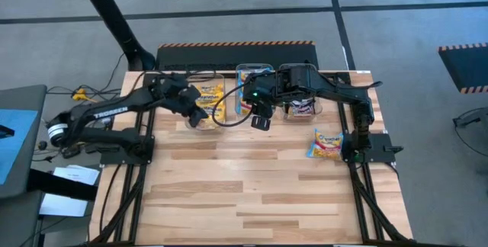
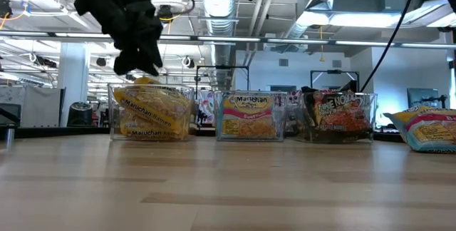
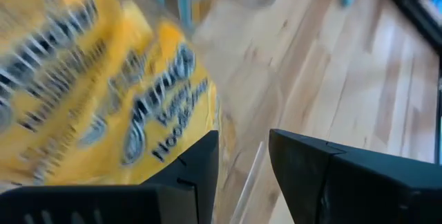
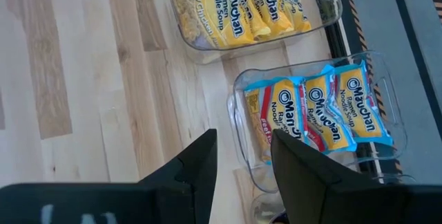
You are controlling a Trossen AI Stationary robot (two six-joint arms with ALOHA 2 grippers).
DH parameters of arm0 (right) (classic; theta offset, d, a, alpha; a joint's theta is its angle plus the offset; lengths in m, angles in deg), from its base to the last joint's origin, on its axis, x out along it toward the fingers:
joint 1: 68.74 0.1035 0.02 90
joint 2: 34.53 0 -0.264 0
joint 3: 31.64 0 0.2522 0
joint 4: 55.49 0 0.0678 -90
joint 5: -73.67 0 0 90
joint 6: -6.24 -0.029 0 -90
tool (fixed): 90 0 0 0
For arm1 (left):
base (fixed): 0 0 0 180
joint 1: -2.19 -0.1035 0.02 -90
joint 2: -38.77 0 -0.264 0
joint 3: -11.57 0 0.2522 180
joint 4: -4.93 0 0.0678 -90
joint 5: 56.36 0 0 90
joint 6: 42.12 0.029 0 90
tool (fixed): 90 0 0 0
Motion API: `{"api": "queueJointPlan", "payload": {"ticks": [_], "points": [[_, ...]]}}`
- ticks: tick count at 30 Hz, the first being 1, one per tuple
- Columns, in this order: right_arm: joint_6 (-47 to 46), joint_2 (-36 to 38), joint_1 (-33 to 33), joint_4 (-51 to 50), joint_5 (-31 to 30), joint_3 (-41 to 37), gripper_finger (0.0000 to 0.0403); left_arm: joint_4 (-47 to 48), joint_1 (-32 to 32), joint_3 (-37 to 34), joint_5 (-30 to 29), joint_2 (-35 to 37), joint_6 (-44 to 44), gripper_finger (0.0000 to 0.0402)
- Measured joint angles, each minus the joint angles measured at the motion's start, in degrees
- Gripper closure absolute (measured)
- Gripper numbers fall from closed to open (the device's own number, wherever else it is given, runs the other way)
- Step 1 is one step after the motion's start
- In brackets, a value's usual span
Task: Sort Maruchan noodles
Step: Put the yellow noodle pack into the left transparent bin
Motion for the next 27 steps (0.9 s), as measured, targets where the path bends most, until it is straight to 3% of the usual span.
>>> {"api": "queueJointPlan", "payload": {"ticks": [6,20,27], "points": [[-0.1,0.0,0.0,0.0,0.0,0.0,0.0243,0.3,0.0,0.0,2.6,-5.9,-0.4,0.0286],[0.0,0.0,0.0,0.1,0.0,0.0,0.0243,7.6,0.5,0.0,1.8,-7.2,-1.8,0.0286],[0.0,0.0,0.0,0.5,0.0,0.0,0.0243,7.5,0.5,0.1,2.8,-12.5,-1.3,0.0286]]}}
